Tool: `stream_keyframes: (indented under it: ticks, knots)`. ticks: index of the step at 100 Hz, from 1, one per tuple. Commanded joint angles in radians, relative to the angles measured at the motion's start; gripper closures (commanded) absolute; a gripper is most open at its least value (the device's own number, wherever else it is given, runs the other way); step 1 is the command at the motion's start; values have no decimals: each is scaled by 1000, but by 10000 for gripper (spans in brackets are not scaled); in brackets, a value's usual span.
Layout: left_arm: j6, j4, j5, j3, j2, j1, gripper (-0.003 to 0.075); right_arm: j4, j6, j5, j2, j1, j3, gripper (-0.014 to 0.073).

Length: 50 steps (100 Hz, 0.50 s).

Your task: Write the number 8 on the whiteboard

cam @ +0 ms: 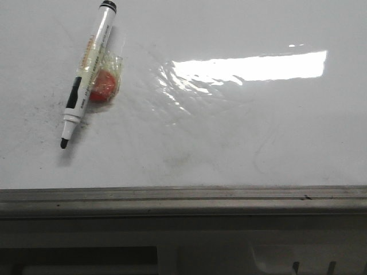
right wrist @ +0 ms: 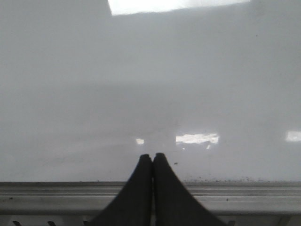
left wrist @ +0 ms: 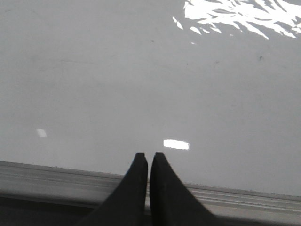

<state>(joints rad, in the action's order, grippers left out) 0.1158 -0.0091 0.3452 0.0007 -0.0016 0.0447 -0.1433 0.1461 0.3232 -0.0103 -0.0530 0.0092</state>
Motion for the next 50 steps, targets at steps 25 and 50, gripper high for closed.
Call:
stream_keyframes:
  ticks: [25, 50]
  knots:
    - [4, -8, -40, 22, -32, 2, 741, 0, -6, -56, -21, 1, 14, 657]
    - [4, 24, -58, 27, -32, 2, 741, 0, -6, -56, -21, 1, 14, 657]
